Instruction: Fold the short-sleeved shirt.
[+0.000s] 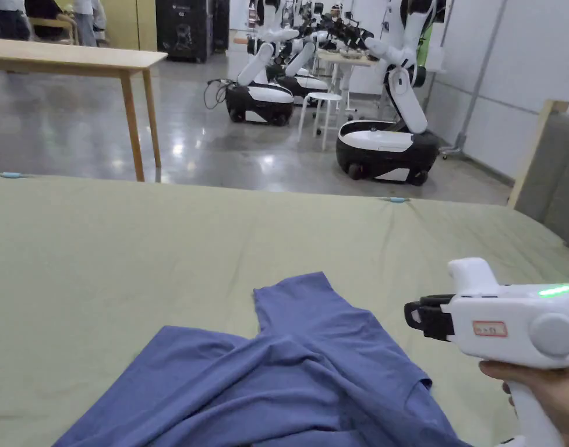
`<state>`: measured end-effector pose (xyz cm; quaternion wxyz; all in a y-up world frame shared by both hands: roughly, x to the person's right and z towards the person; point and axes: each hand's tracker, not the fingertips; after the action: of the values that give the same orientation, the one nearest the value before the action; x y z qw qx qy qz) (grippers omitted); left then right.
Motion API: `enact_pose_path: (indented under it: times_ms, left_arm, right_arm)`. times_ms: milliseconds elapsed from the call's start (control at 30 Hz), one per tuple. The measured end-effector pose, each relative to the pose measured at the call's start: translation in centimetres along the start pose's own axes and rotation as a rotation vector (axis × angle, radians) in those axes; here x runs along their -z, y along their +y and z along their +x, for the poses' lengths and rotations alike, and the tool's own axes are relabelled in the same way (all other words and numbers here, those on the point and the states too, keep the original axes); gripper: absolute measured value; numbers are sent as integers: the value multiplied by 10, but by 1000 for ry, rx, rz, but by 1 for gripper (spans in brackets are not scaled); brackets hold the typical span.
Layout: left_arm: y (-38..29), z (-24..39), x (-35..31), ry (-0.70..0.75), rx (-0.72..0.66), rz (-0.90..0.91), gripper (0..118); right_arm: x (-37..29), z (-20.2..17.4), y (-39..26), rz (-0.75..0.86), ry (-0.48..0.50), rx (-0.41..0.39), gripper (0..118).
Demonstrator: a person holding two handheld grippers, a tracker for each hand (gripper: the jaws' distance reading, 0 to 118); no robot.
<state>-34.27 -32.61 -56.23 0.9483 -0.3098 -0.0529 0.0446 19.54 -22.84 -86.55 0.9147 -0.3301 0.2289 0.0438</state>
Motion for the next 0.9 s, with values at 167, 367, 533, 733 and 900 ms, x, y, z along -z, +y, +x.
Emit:
enact_pose_path:
  times_ms: [167, 367, 533, 733, 900]
  left_arm:
    - [1, -4, 1, 2, -7, -6, 11]
    - [4, -6, 1, 2, -16, -3, 11]
    - [5, -6, 2, 8, -36, -2, 11]
    - [8, -2, 7, 19, -30, -12, 11]
    - [11, 2, 10, 14, -16, -4, 11]
  right_arm:
    - [98, 56, 31, -139, 118, 112, 100]
    - [166, 91, 31, -216, 112, 161, 115]
    - [203, 89, 14, -339, 131, 160, 101]
    - [182, 63, 8, -296, 96, -60, 75]
    - [175, 43, 7, -269, 85, -118, 9]
